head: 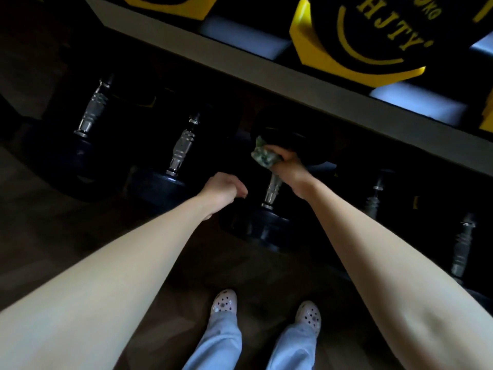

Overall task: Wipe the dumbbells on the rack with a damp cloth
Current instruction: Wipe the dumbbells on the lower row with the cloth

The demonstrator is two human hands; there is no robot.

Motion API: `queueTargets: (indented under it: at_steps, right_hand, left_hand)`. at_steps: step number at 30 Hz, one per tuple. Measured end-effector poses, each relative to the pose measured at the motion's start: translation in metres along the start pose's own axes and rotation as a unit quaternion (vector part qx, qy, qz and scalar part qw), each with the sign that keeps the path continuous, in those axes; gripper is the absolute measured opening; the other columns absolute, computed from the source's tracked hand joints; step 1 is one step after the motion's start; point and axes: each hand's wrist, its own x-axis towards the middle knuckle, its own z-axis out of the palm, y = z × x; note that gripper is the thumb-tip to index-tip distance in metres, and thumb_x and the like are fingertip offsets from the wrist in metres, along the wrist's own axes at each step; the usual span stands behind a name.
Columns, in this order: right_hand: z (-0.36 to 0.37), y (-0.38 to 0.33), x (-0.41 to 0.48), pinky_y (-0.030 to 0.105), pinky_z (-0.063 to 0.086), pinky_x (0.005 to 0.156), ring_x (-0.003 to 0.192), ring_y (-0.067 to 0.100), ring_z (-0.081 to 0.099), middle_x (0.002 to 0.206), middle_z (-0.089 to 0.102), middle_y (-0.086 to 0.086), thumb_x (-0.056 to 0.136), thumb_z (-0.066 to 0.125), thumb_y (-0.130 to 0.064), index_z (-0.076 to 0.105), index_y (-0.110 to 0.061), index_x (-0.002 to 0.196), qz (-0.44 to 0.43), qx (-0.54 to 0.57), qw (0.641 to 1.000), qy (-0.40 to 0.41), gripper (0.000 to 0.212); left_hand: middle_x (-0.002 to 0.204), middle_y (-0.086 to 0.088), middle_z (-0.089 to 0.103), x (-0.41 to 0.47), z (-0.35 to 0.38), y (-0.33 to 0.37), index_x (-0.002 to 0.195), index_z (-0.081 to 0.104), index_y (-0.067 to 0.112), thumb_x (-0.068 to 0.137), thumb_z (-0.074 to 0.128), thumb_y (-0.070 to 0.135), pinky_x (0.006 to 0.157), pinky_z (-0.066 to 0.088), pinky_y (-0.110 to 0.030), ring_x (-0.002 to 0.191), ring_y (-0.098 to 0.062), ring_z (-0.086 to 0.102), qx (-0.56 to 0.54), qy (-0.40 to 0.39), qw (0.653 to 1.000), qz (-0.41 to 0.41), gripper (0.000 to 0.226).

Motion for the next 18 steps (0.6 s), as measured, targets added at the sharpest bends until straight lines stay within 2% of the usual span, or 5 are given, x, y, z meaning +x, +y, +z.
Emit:
queueTargets:
  at_steps: [2,6,9,15,18]
  right_hand:
    - [0.012,0.012,-0.002,-0.001,0.043,0.069,0.122,0.025,0.051,0.131,0.052,0.016,0.09,0.032,0.02,0.044,0.0,0.136,0.012,-0.091,0.993,-0.077,0.052]
    - [0.019,0.027,-0.013,0.03,0.051,0.09,0.108,0.029,0.059,0.129,0.058,0.012,0.096,0.031,0.003,0.052,-0.023,0.134,0.05,-0.268,0.946,-0.174,0.049]
    - [0.005,0.022,-0.015,0.016,0.051,0.068,0.097,0.017,0.059,0.131,0.056,0.007,0.09,0.034,0.011,0.053,-0.023,0.132,0.097,-0.198,0.955,-0.2,0.057]
    - [-0.015,0.022,-0.033,0.032,0.041,0.105,0.125,0.022,0.046,0.131,0.053,0.006,0.08,0.038,0.021,0.06,-0.024,0.122,0.119,-0.118,0.967,-0.193,0.065]
    - [-0.02,0.026,-0.047,0.029,0.042,0.101,0.12,0.02,0.05,0.12,0.058,0.002,0.08,0.038,0.023,0.063,-0.024,0.109,0.112,-0.045,0.978,-0.169,0.061]
  left_hand:
    - [0.085,-0.002,0.065,0.002,0.0,-0.001,0.075,0.062,0.012,0.092,0.036,-0.003,0.081,0.051,-0.026,0.084,-0.013,0.063,-0.036,0.017,0.999,-0.011,0.035]
    - [0.096,-0.008,0.059,0.001,0.001,-0.003,0.079,0.054,0.011,0.093,0.028,-0.006,0.089,0.053,-0.034,0.092,-0.017,0.064,-0.072,0.039,0.996,-0.03,0.034]
    - [0.1,-0.008,0.059,-0.001,0.004,-0.002,0.088,0.053,0.01,0.093,0.029,-0.004,0.091,0.053,-0.036,0.094,-0.017,0.063,-0.057,0.053,0.997,-0.024,0.029]
    - [0.113,-0.01,0.061,-0.009,0.009,0.006,0.096,0.059,0.015,0.089,0.037,-0.001,0.085,0.049,-0.033,0.105,-0.026,0.057,0.035,0.049,0.998,-0.024,0.028]
    - [0.121,-0.009,0.059,-0.016,0.011,0.011,0.1,0.062,0.016,0.088,0.035,-0.004,0.088,0.044,-0.029,0.112,-0.025,0.054,0.066,0.032,0.997,-0.021,0.036]
